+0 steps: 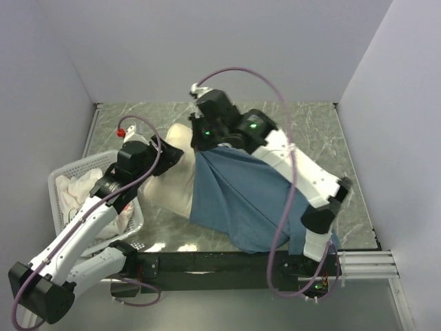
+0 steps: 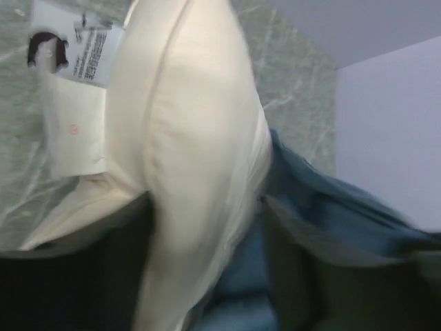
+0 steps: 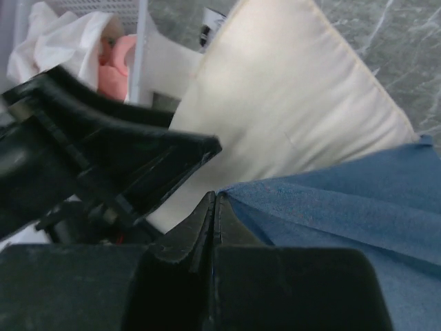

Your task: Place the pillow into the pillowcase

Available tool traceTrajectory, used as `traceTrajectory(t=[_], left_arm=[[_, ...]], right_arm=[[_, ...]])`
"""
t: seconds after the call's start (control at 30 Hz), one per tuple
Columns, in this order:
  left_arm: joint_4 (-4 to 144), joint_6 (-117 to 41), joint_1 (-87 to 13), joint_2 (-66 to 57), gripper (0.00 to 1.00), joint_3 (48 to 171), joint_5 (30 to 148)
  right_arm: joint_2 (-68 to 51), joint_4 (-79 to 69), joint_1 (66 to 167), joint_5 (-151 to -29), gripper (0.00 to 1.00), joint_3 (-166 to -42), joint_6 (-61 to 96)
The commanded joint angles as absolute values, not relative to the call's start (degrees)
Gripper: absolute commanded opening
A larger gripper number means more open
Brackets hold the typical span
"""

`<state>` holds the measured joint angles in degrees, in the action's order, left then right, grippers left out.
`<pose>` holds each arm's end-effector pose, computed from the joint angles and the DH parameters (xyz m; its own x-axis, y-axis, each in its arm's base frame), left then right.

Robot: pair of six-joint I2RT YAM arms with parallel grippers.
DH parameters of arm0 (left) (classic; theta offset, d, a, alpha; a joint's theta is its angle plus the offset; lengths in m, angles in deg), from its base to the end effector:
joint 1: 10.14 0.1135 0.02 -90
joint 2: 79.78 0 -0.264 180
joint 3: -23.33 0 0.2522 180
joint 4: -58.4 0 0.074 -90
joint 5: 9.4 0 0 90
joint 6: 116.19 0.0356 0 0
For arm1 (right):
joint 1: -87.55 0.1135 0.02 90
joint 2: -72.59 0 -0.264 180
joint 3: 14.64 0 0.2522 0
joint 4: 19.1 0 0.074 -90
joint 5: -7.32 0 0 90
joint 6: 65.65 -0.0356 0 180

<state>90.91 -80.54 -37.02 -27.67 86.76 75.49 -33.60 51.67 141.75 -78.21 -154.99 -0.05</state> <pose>0.1863 -0.0909 0.3318 -0.4937 -0.6572 -0.5696 -0.0427 0.6725 -0.7389 0.2305 0.3148 0.4433 -0.6366 -0.1786 -0.7502 -0.5589 0.7771 0.2893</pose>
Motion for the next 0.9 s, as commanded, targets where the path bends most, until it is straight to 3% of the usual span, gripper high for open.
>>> traceTrajectory(t=[0.0,0.1,0.3,0.63,0.73,0.87], left_arm=[[89.3,-77.17,-38.09,-30.65,0.84,94.19,76.57],[94.38,-73.66,-38.01,-31.45,0.95,102.0,71.21],[103.62,-71.45,-36.52,-29.69,0.99,112.31,61.36],[106.79,-70.92,-26.58,-30.75,0.99,119.26,65.48],[105.66,-72.32,-24.48,-29.17,0.91,116.99,69.5],[98.02,-76.98,-17.47,-29.16,0.65,105.16,83.36]], right_arm=[[-18.83,41.94,136.45,-88.56,0.0,-153.56,-1.57],[-14.78,42.73,132.92,-92.69,0.0,-153.38,-1.93],[-7.05,44.05,126.5,-96.57,0.0,-151.54,-2.19],[1.22,46.33,112.53,-103.32,0.0,-144.6,-0.79],[2.45,47.83,107.25,-106.66,0.0,-144.86,0.0],[3.77,49.59,101.8,-108.51,0.0,-145.12,0.01]])
